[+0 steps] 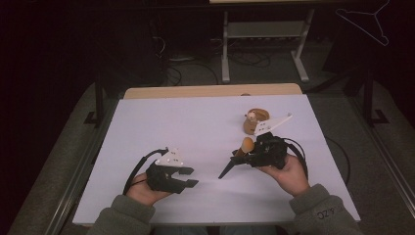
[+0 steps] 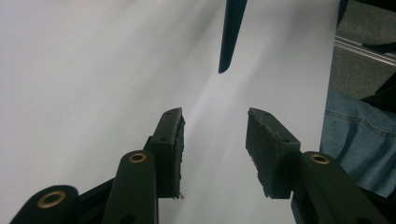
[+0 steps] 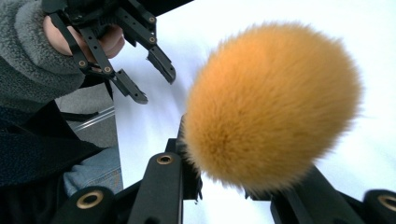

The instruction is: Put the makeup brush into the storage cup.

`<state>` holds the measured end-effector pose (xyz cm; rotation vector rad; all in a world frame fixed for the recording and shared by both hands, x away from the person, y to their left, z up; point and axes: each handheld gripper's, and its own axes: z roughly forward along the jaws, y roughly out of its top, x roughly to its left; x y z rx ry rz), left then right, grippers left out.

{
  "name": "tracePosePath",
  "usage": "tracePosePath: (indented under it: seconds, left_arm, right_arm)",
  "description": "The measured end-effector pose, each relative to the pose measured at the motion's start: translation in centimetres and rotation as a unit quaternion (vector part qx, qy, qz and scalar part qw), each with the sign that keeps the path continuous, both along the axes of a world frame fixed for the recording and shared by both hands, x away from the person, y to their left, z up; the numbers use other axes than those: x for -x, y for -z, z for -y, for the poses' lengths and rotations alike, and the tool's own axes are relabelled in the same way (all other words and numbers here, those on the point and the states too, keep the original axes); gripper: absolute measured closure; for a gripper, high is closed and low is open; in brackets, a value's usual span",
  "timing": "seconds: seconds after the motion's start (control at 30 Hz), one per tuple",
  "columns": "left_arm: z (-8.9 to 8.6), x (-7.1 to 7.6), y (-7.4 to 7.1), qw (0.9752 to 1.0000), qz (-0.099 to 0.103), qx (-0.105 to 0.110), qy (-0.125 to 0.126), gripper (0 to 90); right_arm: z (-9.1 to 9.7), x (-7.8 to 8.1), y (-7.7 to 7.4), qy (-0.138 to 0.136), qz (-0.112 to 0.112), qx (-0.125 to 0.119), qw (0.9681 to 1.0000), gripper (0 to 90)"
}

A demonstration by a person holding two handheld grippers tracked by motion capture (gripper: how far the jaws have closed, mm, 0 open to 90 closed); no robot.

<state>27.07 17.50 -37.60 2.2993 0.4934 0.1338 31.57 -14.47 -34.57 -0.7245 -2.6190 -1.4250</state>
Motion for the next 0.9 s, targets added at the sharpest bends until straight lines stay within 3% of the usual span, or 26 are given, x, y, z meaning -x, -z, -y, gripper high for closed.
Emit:
tracePosePath:
  seconds: [0.47,0.9]
  left_arm:
    - [-2.6,0.0,0.8,0.9992,0.000,0.014,-0.039,50.4]
    - [-3.1,0.0,1.2,0.9982,0.010,0.016,-0.056,46.2]
  right_arm:
    - [1.3,-1.0,-0.9,0.028,-0.002,0.008,0.9996,70.6]
    - [2.0,-2.3,-2.5,0.049,0.004,0.021,0.9985,70.6]
